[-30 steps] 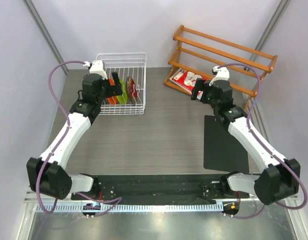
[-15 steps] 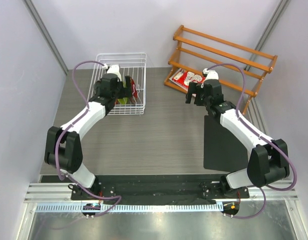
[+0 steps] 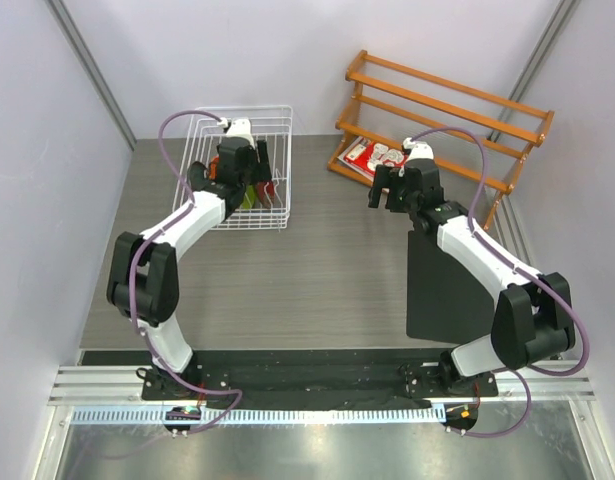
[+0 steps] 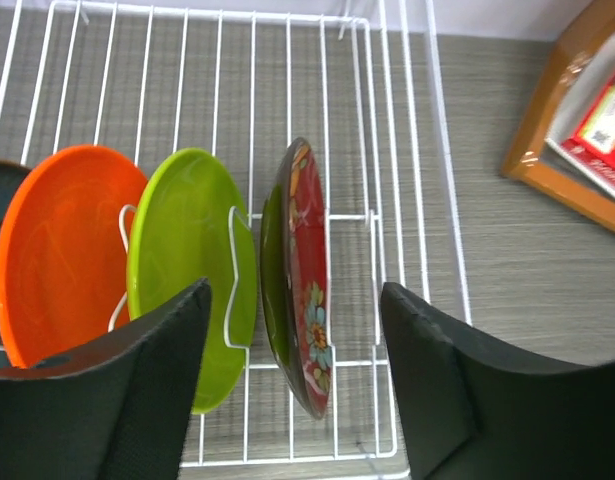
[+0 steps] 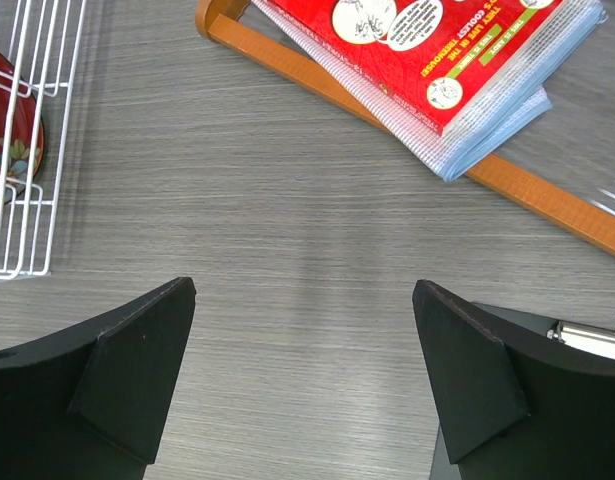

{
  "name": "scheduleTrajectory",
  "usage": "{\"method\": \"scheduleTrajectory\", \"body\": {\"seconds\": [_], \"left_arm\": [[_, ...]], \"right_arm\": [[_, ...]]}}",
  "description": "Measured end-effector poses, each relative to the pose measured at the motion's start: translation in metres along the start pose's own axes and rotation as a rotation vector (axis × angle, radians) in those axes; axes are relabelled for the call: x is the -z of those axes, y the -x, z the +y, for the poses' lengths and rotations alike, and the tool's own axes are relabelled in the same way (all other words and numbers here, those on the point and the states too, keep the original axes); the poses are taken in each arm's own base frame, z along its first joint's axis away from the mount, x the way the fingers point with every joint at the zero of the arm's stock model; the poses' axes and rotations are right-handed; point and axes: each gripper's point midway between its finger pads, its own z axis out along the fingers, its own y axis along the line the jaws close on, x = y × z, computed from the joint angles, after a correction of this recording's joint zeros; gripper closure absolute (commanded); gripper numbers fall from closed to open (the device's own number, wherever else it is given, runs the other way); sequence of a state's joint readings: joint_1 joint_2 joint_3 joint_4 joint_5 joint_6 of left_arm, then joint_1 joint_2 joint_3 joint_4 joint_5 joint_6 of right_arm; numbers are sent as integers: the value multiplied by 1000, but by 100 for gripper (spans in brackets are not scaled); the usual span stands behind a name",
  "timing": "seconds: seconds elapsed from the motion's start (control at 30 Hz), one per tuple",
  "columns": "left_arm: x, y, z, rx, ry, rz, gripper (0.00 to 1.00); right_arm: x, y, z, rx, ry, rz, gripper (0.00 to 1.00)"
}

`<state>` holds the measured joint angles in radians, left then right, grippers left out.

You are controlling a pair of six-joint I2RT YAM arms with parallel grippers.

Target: Unload the plates from the dish rack

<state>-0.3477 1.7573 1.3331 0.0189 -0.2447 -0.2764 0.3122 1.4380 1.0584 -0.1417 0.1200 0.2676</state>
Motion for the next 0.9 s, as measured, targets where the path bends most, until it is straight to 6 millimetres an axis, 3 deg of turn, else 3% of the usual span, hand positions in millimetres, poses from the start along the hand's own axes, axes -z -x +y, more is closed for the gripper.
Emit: {"method": "scheduleTrajectory", "body": {"seconds": [0.17,0.2,0.23,0.27,0.53,0.6,0.63,0.83,0.9], "left_arm": [[-13,-14,8,-15,55,21,44],[-15,-15,9,-18,67,20,47],[-18,-14,9,-26,79,17,58],[-21,-14,10,-32,89,15,60],[-38,-18,9,-62,151,10,56],[-40,-22,11,-67,164,17,61],[-40,-23,12,-68,169,19,72],[-40,-26,15,-87,196,24,99],[-40,-26,17,-95,206,25,100]], "right_arm": [[-3,-4,0,0,2,14,5],[-3,-4,1,0,4,14,5],[-3,-4,1,0,5,14,5],[-3,-4,1,0,6,14,5],[-3,-4,1,-1,7,15,5],[-3,-4,1,-1,7,15,5],[-3,-4,1,0,7,15,5],[-3,-4,1,-1,7,15,5],[-3,-4,1,-1,7,15,5]]}}
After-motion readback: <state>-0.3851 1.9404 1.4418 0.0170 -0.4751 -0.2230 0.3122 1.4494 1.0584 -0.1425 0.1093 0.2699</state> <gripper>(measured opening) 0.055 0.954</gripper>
